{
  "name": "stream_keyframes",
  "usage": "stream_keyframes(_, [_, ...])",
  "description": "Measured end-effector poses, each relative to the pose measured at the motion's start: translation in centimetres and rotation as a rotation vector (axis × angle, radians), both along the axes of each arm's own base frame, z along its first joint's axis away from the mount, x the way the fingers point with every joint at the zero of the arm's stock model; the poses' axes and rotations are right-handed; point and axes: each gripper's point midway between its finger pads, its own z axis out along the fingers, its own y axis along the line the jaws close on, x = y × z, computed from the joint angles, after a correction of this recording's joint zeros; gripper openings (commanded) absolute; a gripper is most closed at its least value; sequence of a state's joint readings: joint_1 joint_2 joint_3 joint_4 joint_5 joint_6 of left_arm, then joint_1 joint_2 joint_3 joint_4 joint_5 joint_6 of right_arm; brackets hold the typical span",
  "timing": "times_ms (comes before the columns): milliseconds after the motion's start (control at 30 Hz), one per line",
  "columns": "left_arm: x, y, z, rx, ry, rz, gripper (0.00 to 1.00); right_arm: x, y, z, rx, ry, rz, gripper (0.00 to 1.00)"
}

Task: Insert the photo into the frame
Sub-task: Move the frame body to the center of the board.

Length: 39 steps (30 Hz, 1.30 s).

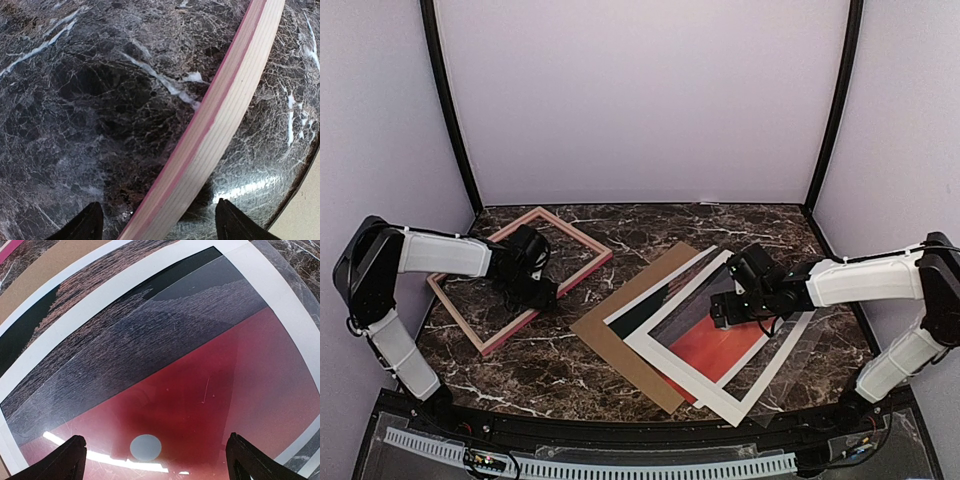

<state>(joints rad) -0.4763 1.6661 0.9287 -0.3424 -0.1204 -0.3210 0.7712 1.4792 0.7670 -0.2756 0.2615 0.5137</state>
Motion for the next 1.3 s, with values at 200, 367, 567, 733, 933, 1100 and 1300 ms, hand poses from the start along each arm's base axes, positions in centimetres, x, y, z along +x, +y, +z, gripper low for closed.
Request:
stream_keyframes(200, [-0.2, 0.0, -0.2, -0.001, 0.01, -0.001, 0.5, 0.0, 0.0, -0.2, -0.006, 0.004, 0.003, 0.99])
stream_keyframes(367, [-1.3, -0.3, -1.1, -0.013, 0.033, -0.014, 0.44, -0.1, 0.0, -0.6, -0.013, 0.014, 0.004, 0.99])
stream_keyframes(567, [-2.7, -1.6, -1.1, -0.039, 0.017, -0.033, 0.4, -0.1, 0.0, -0.5, -0.015, 0.016, 0.006, 0.99])
stream_keyframes(733, [-4.0, -3.6, -1.1, -0.096, 0.019, -0.046, 0.36, 0.1, 0.0, -0.1, -0.022, 0.012, 0.004, 0.99])
stream_keyframes(933, [-4.9, -7.7, -1.0, -0.194, 0.018, -0.073, 0.35, 0.3, -0.5, 0.0, -0.047, 0.009, -0.011, 0.99])
stream_keyframes(1100, [-5.2, -11.8, -0.8, -0.319, 0.014, -0.095, 0.36, 0.7, -2.2, -0.2, -0.059, 0.026, -0.062, 0.99])
stream_keyframes(1300, [-5.2, -16.0, -0.4, -0.478, 0.039, -0.107, 0.4, 1.7, -6.6, -0.1, -0.042, 0.033, -0.205, 0.99])
